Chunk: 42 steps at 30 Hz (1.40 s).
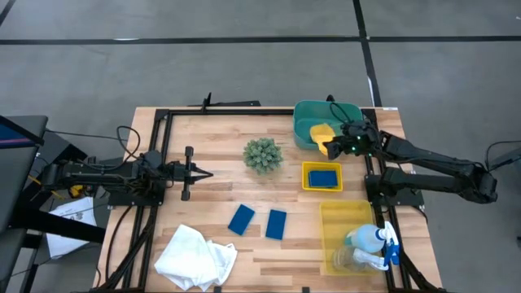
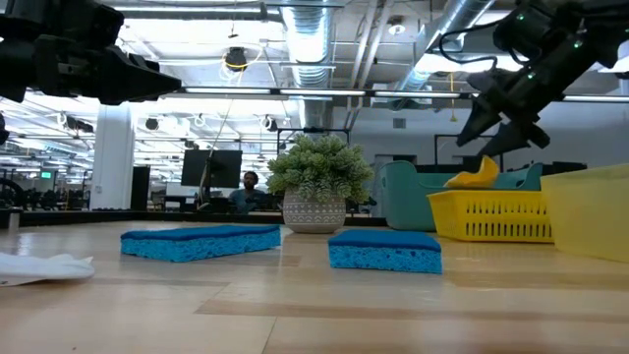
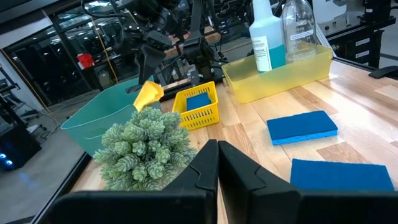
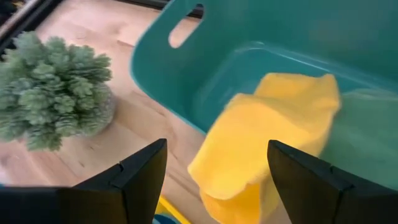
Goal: Pick & Place Kitchen Items
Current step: Put the yellow towel into the green bin
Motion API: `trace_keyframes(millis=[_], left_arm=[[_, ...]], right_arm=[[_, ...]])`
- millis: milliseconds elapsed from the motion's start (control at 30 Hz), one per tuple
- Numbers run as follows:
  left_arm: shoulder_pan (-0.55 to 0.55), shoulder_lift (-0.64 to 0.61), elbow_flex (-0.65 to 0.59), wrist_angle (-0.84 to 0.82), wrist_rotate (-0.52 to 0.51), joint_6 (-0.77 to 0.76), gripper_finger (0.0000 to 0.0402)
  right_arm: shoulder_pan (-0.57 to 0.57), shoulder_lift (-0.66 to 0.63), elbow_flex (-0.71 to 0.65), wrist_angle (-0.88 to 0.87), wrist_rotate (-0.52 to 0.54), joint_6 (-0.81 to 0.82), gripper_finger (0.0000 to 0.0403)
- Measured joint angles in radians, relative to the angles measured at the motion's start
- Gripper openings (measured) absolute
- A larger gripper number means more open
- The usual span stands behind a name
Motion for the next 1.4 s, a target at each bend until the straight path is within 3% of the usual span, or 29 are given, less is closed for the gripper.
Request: trace_keyframes(millis=[400,667,867,1100,1400], left_arm=[[0.000,0.000,0.000,0.000,0.000,0.000,0.0007],[0.000,0.000,0.000,-0.001,0.000,0.000,0.0007],[0.000,0.000,0.000,-0.001,0.000,0.000,0.0007],[0.000,0.000,0.000,-0.001,0.000,0.000,0.0007],[0.000,0.000,0.000,-0.001,0.000,0.000,0.0007]], right_arm=[[0.002,-0.002,0.024,-0.151,0.028,0.055,0.0268],[0.002,0.025,0.024,-0.163,0.031,0.056,0.0256],[0.001,0.077,0.024,-0.155,0.026,0.036,0.0182],[0.002,0.091,0.024,-0.053,-0.027,-0.060,0.0018],[-0.001,0.091,0.024,0.035,-0.003,-0.131,0.0003]])
